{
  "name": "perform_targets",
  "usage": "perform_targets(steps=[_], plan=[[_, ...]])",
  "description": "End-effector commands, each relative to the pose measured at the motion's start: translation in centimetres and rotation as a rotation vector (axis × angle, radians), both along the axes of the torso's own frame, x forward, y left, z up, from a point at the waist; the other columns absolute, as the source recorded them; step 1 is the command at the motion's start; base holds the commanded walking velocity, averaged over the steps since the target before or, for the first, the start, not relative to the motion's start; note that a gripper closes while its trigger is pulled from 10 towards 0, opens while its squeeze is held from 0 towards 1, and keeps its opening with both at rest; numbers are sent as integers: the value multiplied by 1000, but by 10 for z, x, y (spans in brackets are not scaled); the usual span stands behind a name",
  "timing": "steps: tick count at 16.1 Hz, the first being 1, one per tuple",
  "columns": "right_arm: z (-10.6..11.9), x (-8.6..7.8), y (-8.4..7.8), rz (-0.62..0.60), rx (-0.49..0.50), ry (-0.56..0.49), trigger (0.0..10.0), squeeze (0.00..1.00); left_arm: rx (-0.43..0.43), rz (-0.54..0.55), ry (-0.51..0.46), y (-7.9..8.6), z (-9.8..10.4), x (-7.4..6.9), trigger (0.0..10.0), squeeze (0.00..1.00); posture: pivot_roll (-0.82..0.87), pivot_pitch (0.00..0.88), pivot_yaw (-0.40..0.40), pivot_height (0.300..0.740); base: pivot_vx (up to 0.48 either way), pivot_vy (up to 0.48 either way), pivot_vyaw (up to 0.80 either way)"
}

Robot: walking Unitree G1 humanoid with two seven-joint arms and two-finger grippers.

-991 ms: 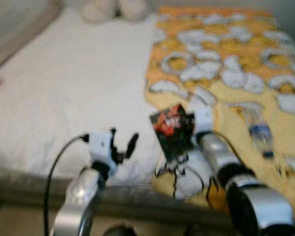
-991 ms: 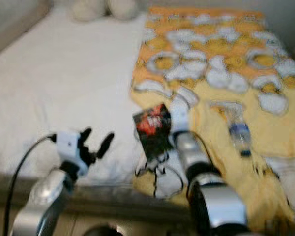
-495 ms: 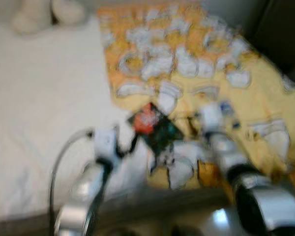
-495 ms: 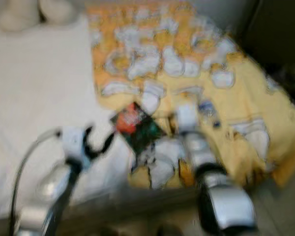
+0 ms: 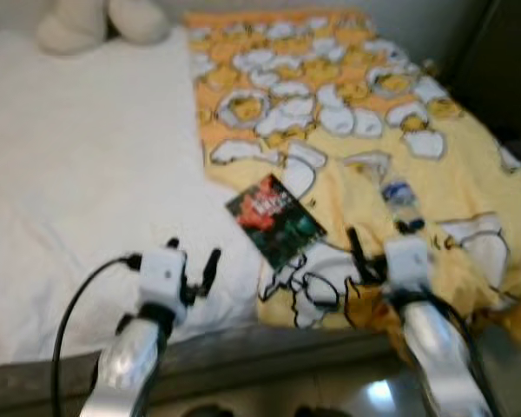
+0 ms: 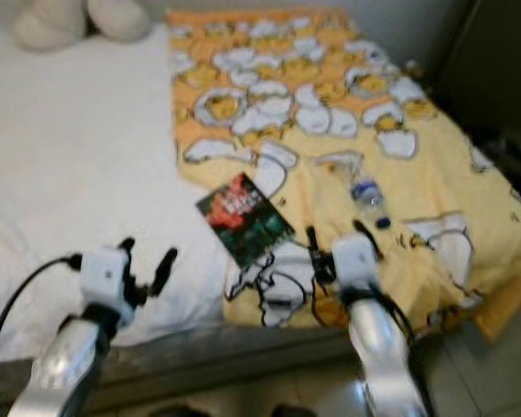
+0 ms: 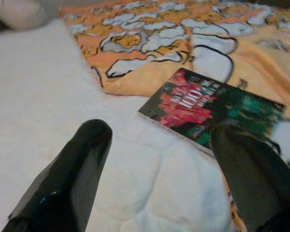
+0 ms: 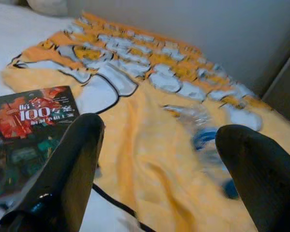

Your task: Clean up the room

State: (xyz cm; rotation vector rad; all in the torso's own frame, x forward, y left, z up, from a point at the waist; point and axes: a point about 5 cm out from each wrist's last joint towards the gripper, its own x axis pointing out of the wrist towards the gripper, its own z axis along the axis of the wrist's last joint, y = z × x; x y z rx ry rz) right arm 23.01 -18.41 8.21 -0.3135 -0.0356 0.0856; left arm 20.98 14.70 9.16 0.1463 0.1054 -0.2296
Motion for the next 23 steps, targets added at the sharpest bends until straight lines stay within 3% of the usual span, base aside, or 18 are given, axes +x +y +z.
perform_targets(steps=[1, 2, 4, 5, 7, 8, 13, 18, 19, 23], plan=[[5, -5, -6, -17, -15, -14, 10000, 1000, 30, -23, -35, -6, 6, -4, 10000, 0, -97, 14, 27, 740, 0, 0, 0], [6, -13, -11, -48, 17, -11, 10000, 1000, -25, -46, -42, -11, 8, -7, 10000, 1000, -106, 0, 37, 740, 0, 0, 0], [8, -11, -8, -64, 76, -4, 10000, 1000, -60, -46, -33, -15, 5, 2, 10000, 1000, -117, 0, 45, 740, 0, 0, 0], [11, -5, -2, -50, 76, 17, 10000, 561, -66, -45, -46, -17, 8, 14, 10000, 0, -125, 0, 51, 740, 0, 0, 0], [10, -3, 0, -36, 64, 36, 10000, 561, -67, -40, -50, -16, 9, 17, 10000, 0, -128, 0, 53, 740, 0, 0, 0], [8, 1, -1, -53, 82, 48, 10000, 0, -77, -10, -41, -8, 8, 19, 10000, 0, -132, 0, 60, 740, 0, 0, -594], [-4, 2, 0, -57, 109, 119, 10000, 0, -25, 7, -43, -3, 5, 26, 10000, 0, -121, 0, 66, 740, 0, 0, -616], [-2, 10, 4, -40, 112, 111, 10000, 0, -73, 14, -32, -5, 3, 29, 10000, 0, -130, 0, 68, 740, 0, 0, 0], [-1, 12, 6, -34, 115, 108, 10000, 0, -108, 7, -18, -8, 1, 31, 10000, 0, -129, 0, 64, 740, 0, 0, 0], [3, 17, 13, 1, 114, 95, 10000, 0, -109, -40, -49, -21, 5, 38, 10000, 0, -133, 0, 64, 740, 331, 0, 0]])
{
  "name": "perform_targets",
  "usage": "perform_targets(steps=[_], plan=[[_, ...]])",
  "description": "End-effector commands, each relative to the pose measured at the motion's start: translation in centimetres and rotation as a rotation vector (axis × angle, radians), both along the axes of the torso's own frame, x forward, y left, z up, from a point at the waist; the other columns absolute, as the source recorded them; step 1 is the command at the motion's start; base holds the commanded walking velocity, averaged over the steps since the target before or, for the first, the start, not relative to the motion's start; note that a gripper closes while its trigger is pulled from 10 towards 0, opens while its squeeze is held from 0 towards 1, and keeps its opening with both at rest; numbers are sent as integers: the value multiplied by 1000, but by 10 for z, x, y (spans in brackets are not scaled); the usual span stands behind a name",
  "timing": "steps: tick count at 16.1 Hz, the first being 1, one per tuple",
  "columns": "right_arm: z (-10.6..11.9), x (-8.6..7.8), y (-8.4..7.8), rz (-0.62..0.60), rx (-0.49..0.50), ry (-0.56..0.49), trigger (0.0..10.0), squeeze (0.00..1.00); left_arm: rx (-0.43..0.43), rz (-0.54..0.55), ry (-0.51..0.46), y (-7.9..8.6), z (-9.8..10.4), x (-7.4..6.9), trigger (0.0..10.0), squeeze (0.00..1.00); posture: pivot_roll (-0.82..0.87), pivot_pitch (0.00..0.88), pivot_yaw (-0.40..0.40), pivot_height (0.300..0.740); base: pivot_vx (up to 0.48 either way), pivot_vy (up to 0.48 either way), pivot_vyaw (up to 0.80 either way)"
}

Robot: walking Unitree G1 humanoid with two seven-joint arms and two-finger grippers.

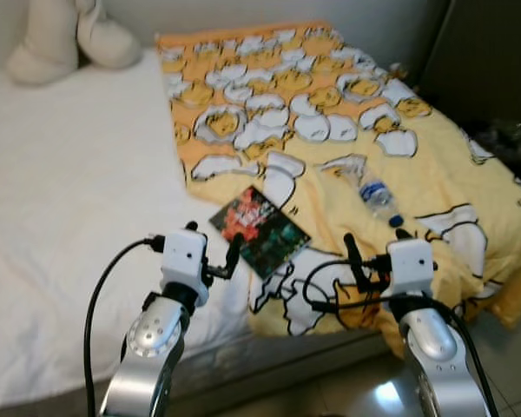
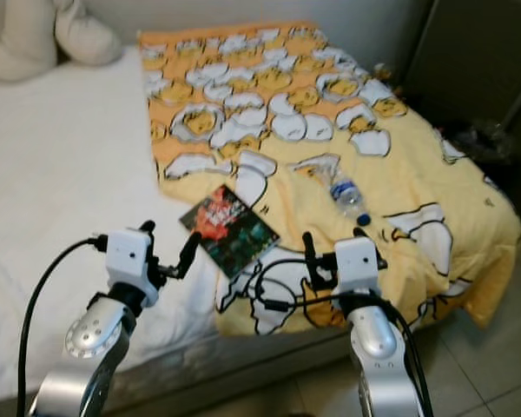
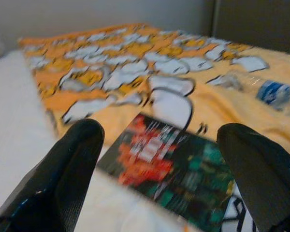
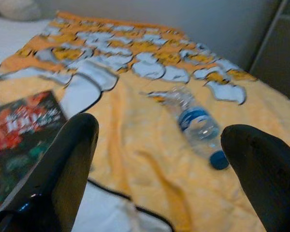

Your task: Clean up the room

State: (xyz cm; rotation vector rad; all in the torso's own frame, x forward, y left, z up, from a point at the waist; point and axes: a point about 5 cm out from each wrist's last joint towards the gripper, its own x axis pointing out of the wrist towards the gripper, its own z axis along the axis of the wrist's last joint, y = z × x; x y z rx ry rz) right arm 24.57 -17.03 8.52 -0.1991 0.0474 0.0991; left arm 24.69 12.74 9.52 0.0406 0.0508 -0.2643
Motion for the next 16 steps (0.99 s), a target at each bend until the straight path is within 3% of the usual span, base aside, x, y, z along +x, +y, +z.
perform_targets(steps=[1, 8, 11, 12, 13, 16], plan=[[1, 2, -1, -4, 9, -2, 10000, 0, 12, -1, -6, 0, 0, 1, 10000, 0, -136, 0, 67, 740, 0, 0, 0], [-5, 5, 2, 20, 1, 20, 10000, 0, 41, 24, 12, 8, -5, 4, 10000, 0, -130, 0, 71, 740, 0, 0, -606], [-5, 5, 3, 18, 11, 21, 10000, 0, -4, 41, 35, 10, -8, 6, 10000, 0, -128, 0, 66, 740, 0, 0, 0], [-4, 4, 4, 21, 13, 23, 10000, 0, -48, 74, 52, 12, -9, 10, 10000, 0, -133, 1, 64, 740, 0, 0, 0], [-5, 2, 6, 28, 15, 33, 10000, 0, -149, 133, 119, 14, -20, 18, 10000, 0, -142, 27, 63, 740, 0, 0, 0], [-6, -7, 5, 34, 11, 47, 10000, 0, -266, 159, 241, 11, -41, 28, 10000, 0, -172, 63, 60, 740, 0, 0, 0]])
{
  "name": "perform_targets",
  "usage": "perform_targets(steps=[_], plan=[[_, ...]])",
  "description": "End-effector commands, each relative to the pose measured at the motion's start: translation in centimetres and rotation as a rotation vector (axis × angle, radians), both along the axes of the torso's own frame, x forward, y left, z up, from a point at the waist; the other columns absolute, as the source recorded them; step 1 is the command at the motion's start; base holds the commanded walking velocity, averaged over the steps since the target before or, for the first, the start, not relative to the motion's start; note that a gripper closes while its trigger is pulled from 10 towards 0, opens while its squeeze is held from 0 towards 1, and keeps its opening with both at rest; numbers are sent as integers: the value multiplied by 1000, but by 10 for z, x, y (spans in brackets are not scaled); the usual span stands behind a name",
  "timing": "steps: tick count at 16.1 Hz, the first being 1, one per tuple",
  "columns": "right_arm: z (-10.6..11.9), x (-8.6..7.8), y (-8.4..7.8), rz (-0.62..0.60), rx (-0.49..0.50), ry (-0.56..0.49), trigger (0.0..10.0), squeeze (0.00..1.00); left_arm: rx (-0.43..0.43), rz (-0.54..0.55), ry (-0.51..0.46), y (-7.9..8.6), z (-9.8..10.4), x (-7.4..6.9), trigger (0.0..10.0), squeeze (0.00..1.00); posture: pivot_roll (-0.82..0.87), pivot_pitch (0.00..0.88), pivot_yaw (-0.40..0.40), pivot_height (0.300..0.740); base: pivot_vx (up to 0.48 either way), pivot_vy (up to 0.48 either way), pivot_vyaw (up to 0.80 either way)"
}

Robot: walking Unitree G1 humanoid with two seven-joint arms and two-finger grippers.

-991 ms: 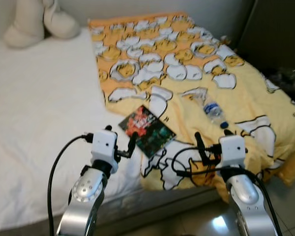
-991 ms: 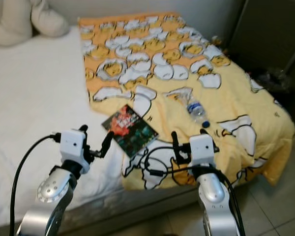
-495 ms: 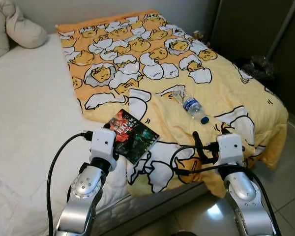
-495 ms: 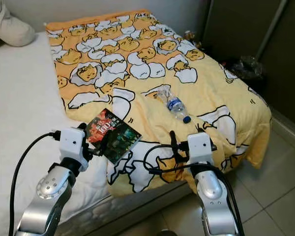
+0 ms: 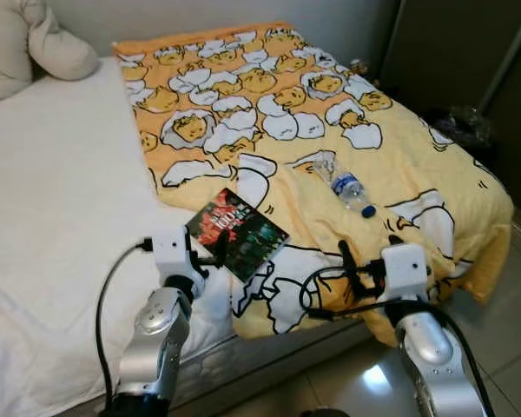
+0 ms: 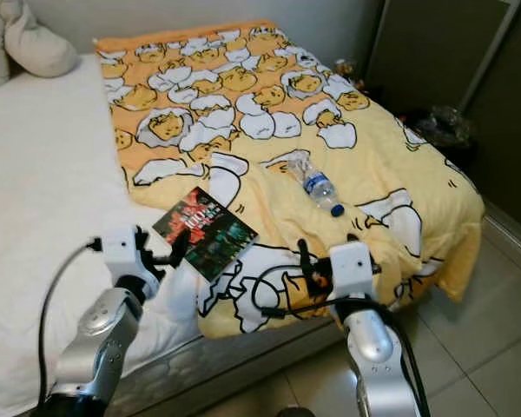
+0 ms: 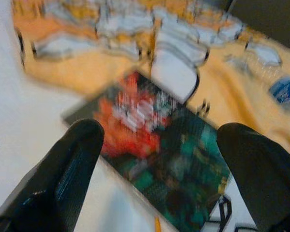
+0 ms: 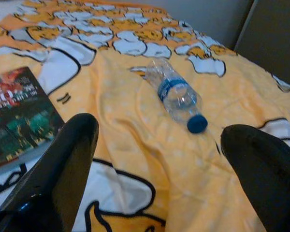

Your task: Clean up the room

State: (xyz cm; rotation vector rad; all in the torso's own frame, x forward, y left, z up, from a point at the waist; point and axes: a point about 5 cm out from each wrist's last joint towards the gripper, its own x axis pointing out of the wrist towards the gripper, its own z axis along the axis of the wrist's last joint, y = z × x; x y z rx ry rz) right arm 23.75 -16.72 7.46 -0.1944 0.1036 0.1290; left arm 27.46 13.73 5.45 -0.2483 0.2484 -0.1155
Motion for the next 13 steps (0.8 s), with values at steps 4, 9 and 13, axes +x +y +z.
perform_targets(steps=[4, 9, 13], plan=[[2, -19, -1, 9, 19, 24, 10000, 0, -97, -25, 141, -11, -25, 20, 10000, 0, -233, 132, 79, 740, 0, 0, 0], [1, -45, -8, -16, 11, 74, 10000, 0, -246, 114, 212, 5, -32, 36, 10000, 0, -266, 181, 93, 740, 0, 0, 0], [1, -52, -8, -25, 10, 92, 10000, 0, -335, 109, 216, -7, -36, 35, 10000, 0, -272, 196, 95, 740, 0, 0, 0]])
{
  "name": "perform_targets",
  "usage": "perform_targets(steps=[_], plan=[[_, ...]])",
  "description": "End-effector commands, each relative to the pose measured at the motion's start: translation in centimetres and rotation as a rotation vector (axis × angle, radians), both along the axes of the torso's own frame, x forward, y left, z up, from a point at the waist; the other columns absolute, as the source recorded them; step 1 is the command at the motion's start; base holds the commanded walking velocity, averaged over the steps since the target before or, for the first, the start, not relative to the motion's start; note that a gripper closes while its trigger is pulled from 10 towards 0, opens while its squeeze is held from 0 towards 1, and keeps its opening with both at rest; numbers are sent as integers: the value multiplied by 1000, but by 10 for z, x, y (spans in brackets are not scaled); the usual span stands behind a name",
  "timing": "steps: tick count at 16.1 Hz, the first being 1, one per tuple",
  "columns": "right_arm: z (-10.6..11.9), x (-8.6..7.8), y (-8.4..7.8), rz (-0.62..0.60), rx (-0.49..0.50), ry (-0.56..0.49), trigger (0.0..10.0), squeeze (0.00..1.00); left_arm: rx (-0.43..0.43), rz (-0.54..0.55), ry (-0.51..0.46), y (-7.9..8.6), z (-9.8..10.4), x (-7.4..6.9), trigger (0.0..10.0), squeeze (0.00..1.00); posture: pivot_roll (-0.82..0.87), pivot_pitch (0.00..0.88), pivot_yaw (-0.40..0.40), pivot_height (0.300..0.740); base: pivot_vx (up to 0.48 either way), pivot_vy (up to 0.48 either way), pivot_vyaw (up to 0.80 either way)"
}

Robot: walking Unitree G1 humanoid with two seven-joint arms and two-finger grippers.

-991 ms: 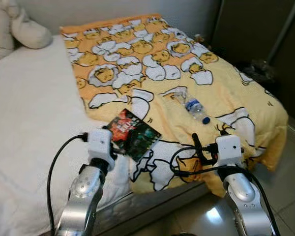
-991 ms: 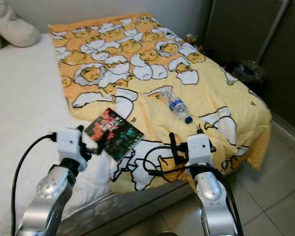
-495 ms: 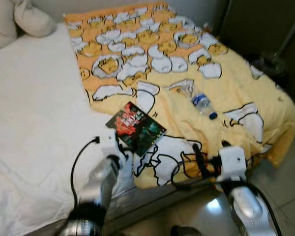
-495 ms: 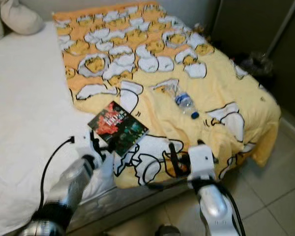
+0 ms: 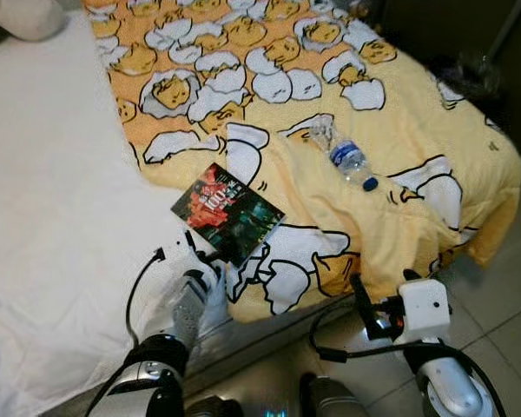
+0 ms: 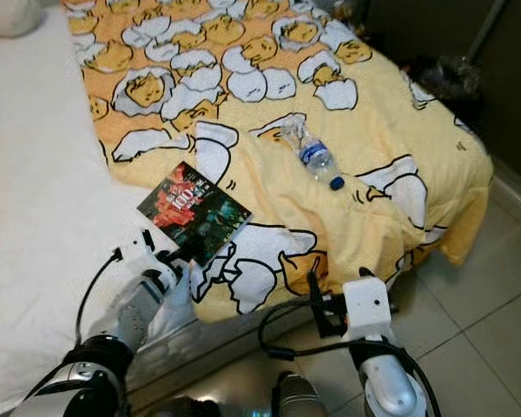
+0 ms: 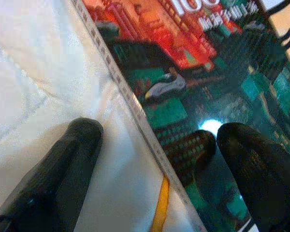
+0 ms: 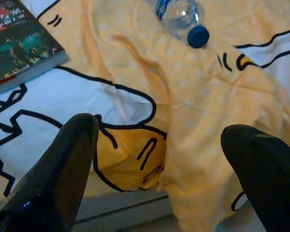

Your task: Clean up the room

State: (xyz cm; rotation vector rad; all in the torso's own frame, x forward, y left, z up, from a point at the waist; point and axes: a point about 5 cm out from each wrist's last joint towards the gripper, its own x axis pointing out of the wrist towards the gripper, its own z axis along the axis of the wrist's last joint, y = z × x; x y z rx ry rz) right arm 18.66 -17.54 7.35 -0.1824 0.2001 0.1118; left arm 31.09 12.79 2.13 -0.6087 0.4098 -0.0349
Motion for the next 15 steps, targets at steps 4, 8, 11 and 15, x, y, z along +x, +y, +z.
perform_targets(steps=[4, 8, 11, 15], plan=[[2, -2, 3, 8, 7, 11, 10000, 0, -87, -55, -53, -17, 6, 3, 10000, 0, -265, 199, 96, 740, 0, 0, 0], [1, -4, 3, 7, 7, 21, 10000, 0, -162, -96, -69, -30, 8, 3, 10000, 0, -270, 202, 98, 740, 0, 0, 0], [0, -5, 3, 7, 5, 27, 10000, 0, -169, -139, -69, -39, 8, 1, 10000, 0, -273, 202, 100, 740, 0, 0, 0], [-3, -4, 6, 13, 6, 40, 10000, 0, -309, -38, 70, -42, -6, -4, 0, 0, -270, 200, 97, 740, 0, 0, 0]])
